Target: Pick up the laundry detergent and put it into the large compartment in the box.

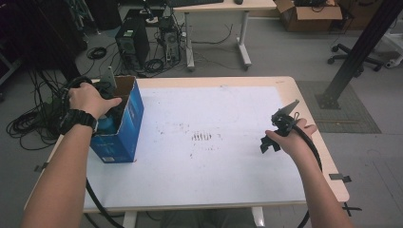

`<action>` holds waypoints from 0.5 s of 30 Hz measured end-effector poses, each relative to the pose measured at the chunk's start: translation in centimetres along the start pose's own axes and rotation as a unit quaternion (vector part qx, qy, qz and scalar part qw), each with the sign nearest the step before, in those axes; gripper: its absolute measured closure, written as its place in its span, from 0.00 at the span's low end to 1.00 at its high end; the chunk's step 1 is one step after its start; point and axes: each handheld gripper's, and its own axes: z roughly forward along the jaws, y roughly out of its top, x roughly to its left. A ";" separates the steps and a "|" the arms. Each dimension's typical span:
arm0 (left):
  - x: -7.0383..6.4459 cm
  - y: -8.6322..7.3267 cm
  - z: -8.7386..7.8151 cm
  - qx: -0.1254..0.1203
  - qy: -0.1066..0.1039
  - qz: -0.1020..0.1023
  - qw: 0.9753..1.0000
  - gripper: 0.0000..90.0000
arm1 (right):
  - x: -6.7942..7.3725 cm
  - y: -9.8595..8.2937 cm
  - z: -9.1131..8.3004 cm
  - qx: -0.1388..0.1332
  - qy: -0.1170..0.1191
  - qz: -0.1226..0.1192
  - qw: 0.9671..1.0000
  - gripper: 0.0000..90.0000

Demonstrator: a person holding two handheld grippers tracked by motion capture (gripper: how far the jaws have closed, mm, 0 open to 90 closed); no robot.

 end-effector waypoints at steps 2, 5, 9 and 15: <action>0.0 0.0 0.0 0.002 0.001 0.000 1.000 0.41 | 0.1 0.0 0.0 0.001 0.001 -0.002 1.000 0.07; -0.1 0.0 -0.2 0.001 0.002 0.001 1.000 0.41 | 0.1 0.0 -0.1 0.000 0.001 -0.002 1.000 0.07; -0.1 -0.2 -0.7 0.000 0.005 0.001 1.000 0.40 | 0.0 -0.1 0.0 0.000 0.001 -0.001 1.000 0.07; -0.1 -0.4 -1.9 -0.009 0.005 0.003 1.000 0.37 | 0.0 -0.1 -0.1 -0.002 0.002 -0.003 1.000 0.07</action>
